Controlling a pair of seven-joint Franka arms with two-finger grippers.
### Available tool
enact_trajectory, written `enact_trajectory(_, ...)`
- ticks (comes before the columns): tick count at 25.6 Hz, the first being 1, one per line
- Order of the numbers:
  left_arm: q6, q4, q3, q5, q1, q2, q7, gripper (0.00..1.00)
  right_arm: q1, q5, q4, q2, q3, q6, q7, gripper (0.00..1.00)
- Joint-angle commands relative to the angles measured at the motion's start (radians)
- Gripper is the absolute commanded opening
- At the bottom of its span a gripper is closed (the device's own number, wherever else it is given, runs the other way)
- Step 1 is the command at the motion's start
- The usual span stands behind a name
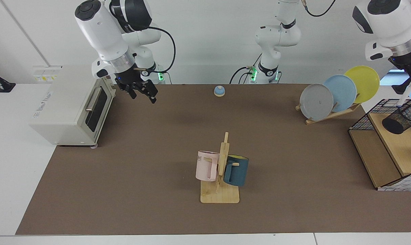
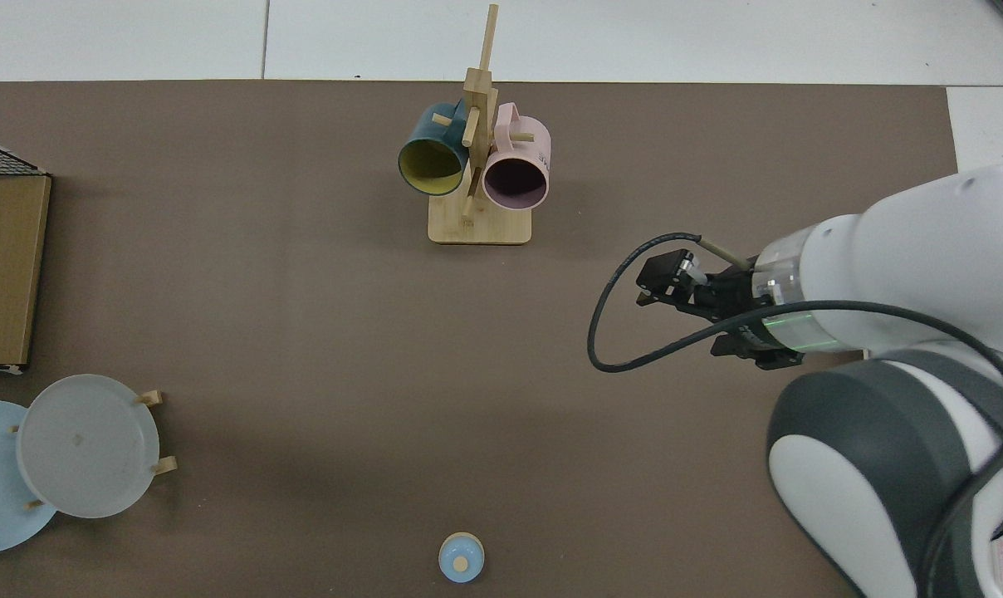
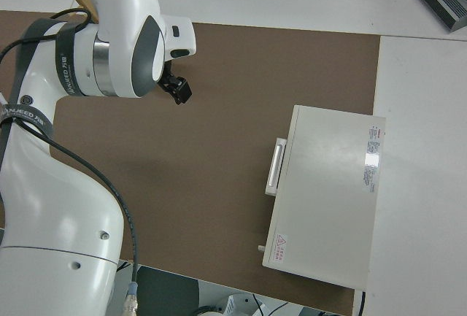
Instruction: Put markers into pen holder
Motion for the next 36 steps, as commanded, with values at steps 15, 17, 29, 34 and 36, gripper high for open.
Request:
enact_trajectory(15,0.342,0.050,0.145,-0.003,0.002,0.110,0.343,0.00,-0.042,-0.186,0.000,-0.015,0.016,0.004,-0.445,1.00)
enact_trajectory(17,0.360,0.050,0.154,-0.025,0.004,0.115,0.389,0.00,-0.041,-0.180,0.000,-0.018,0.017,0.001,-0.468,1.00)
enact_trajectory(29,0.388,0.034,0.197,-0.111,0.013,0.167,0.479,0.00,-0.057,-0.186,0.000,-0.017,0.013,0.007,-0.525,1.00)
enact_trajectory(34,0.391,0.027,0.197,-0.111,0.013,0.175,0.481,0.00,-0.097,-0.189,0.000,-0.009,0.014,0.010,-0.525,1.00)
enact_trajectory(36,0.392,0.030,0.197,-0.109,0.013,0.178,0.481,0.00,-0.100,-0.189,0.000,-0.009,0.013,0.018,-0.525,1.00)
